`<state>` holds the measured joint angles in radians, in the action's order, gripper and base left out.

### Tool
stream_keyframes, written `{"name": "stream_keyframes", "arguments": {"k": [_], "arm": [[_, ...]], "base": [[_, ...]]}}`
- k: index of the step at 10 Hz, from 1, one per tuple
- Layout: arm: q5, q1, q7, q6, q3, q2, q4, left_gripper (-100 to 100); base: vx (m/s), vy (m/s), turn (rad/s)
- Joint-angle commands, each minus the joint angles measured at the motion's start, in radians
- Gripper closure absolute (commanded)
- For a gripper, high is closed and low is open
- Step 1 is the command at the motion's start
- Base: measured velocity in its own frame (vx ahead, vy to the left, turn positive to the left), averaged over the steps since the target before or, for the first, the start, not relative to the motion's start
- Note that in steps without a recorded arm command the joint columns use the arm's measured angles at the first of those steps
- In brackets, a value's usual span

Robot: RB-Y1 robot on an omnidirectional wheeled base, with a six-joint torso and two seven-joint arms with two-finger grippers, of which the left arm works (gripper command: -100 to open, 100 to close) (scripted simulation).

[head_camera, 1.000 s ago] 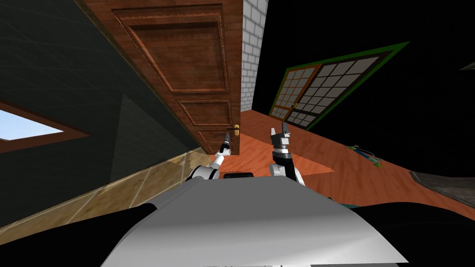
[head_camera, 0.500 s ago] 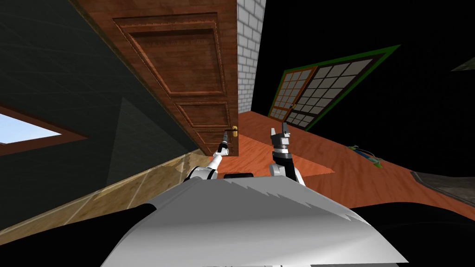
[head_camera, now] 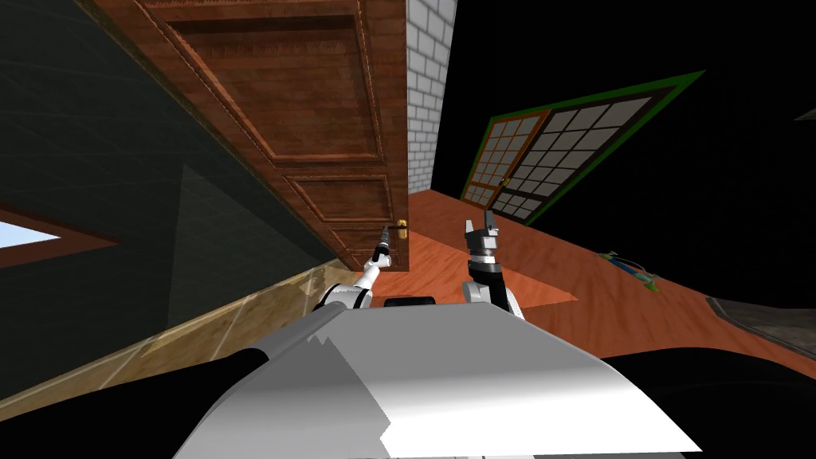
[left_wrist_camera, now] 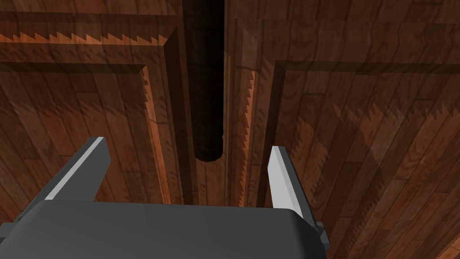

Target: Push the door open

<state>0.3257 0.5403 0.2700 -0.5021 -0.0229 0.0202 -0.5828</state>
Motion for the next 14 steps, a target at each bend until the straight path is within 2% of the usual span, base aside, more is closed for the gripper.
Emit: {"name": "stream_keyframes", "arguments": {"k": [1, 2, 4, 5, 6, 11, 12, 14], "arm": [[0.001, -0.001, 0.002, 0.002, 0.004, -0.007, -0.003, -100], [0.001, 0.000, 0.003, 0.002, 0.005, -0.018, -0.002, -100], [0.001, 0.001, 0.003, 0.001, 0.008, -0.053, -0.001, -100], [0.002, 0.003, 0.004, 0.011, 0.009, -0.041, -0.009, -100], [0.002, 0.003, 0.004, 0.011, 0.009, -0.041, -0.009, 100], [0.002, 0.003, 0.004, 0.011, 0.009, -0.041, -0.009, 100], [0.011, 0.000, 0.010, 0.010, 0.025, -0.012, -0.005, 100], [0.011, 0.000, 0.010, 0.010, 0.025, -0.012, -0.005, 100]], "base": [[0.224, -0.050, -0.042], [0.202, -0.080, -0.022], [0.178, -0.086, -0.015], [0.054, -0.024, 0.021], [-0.009, 0.000, -0.013], [-0.009, 0.004, -0.006], [0.108, -0.087, 0.029], [0.087, -0.088, 0.044]]}}
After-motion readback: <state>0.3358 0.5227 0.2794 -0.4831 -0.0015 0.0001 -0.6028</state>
